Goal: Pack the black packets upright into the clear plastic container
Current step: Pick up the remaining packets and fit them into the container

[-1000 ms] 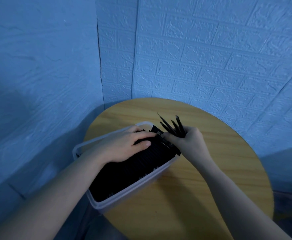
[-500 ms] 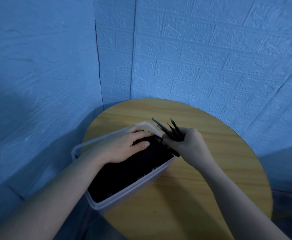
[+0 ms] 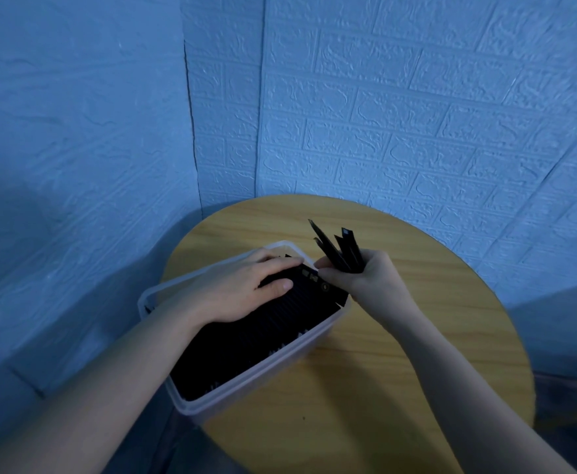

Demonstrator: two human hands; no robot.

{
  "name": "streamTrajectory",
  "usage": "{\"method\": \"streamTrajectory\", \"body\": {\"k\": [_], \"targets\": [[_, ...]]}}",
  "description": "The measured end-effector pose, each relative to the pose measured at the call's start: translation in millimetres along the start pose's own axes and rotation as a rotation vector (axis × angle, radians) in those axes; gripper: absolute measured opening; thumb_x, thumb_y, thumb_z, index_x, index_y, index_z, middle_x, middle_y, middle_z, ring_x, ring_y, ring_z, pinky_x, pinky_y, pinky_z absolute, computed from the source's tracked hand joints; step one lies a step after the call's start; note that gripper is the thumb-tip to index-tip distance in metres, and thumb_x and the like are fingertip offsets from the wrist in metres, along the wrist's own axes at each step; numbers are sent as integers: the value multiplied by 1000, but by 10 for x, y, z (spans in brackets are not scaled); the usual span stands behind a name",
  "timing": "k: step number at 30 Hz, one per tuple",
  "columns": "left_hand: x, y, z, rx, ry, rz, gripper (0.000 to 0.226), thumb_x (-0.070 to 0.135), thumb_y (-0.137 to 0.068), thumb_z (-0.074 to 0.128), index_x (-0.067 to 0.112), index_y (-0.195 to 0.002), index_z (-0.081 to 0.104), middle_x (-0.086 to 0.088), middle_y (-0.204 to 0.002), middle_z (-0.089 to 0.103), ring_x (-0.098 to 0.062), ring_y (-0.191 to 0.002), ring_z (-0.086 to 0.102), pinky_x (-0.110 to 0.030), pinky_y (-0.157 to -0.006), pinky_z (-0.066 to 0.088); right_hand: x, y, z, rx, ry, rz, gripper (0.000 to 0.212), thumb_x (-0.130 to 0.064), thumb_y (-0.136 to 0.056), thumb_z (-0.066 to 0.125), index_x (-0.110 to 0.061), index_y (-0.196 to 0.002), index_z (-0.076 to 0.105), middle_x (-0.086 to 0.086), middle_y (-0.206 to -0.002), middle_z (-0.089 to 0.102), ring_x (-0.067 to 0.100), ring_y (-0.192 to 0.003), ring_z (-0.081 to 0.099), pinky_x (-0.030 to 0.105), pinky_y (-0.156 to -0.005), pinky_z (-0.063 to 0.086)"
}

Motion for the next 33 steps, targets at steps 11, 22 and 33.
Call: {"method": "streamTrajectory", "body": {"k": [11,22,33], "targets": [[9,-2,8,-10,-2,4,55,61,-92,27,49,-145,34,15,-150,33,-9,-135,38,-34,-110,34,-2,20,66,-28,65,-21,5,-25,-84,74,-21,-86,74,-6,-80,74,1,-79,68,13,-69,49],[20,11,-4,-12,1,-3,54,62,-90,26,52,-143,34,13,-146,34,-9,-134,38,-32,-107,35,94,61,-85,19,-31,57,5,-21,-92,63,-22,-97,65,-2,-86,70,9,-75,65,23,-67,49],[27,15,-3,-13,-16,0,49,57,-95,28,51,-144,34,13,-145,36,-9,-132,40,-31,-104,37,-48,-20,-62,17,39,-36,33,-5,-86,62,-28,-110,60,-2,-90,71,18,-85,69,31,-74,58]]}}
Point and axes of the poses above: each hand's wrist, its own y-axis away from the middle knuckle, its own z-axis out of the palm, x = y × z, the point moved 10 cm from there along -y, towards the middle knuckle
